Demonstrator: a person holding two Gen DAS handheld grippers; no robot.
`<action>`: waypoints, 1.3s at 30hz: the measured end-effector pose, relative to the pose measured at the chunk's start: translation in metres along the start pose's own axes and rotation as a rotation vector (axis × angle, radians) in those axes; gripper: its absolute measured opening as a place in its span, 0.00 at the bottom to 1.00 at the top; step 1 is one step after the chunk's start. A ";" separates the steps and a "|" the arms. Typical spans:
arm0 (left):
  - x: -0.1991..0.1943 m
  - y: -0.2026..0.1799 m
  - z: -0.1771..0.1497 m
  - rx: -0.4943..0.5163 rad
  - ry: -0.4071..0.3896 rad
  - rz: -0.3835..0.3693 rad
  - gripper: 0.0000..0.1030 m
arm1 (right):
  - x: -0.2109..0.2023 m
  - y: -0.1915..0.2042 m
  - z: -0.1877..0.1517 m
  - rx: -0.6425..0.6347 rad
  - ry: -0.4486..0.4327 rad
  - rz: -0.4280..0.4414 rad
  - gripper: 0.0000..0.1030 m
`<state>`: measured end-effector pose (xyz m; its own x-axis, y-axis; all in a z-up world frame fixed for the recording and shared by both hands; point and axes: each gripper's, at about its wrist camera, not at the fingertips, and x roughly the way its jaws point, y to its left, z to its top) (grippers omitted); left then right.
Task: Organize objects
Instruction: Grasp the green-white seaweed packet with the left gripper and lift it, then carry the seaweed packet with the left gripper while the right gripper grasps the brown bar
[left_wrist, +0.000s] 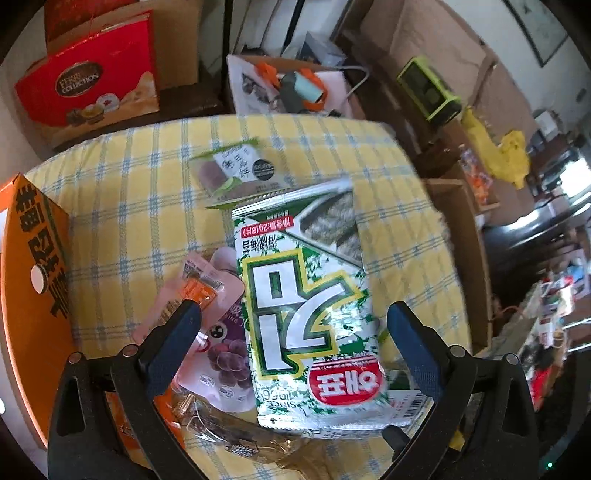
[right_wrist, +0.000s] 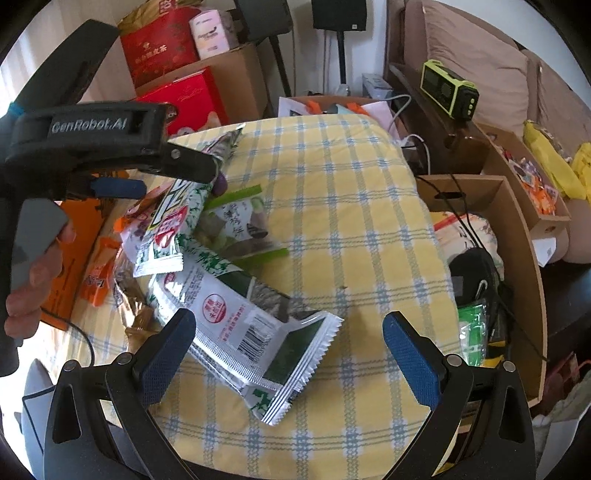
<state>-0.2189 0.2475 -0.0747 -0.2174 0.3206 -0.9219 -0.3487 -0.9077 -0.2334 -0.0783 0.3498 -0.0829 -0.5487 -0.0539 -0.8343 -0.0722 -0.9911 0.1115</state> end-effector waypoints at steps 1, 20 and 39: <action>0.003 -0.003 -0.001 0.015 0.001 0.031 0.93 | 0.000 0.001 -0.001 -0.004 0.001 -0.003 0.99; -0.072 0.003 -0.023 0.057 -0.117 -0.025 0.59 | -0.015 0.027 0.001 -0.252 -0.016 -0.061 0.99; -0.144 0.068 -0.069 0.023 -0.180 0.021 0.60 | 0.025 0.060 -0.008 -0.547 0.134 -0.086 0.99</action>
<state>-0.1485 0.1211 0.0215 -0.3839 0.3466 -0.8559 -0.3626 -0.9090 -0.2055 -0.0899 0.2880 -0.1010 -0.4464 0.0502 -0.8934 0.3494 -0.9094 -0.2257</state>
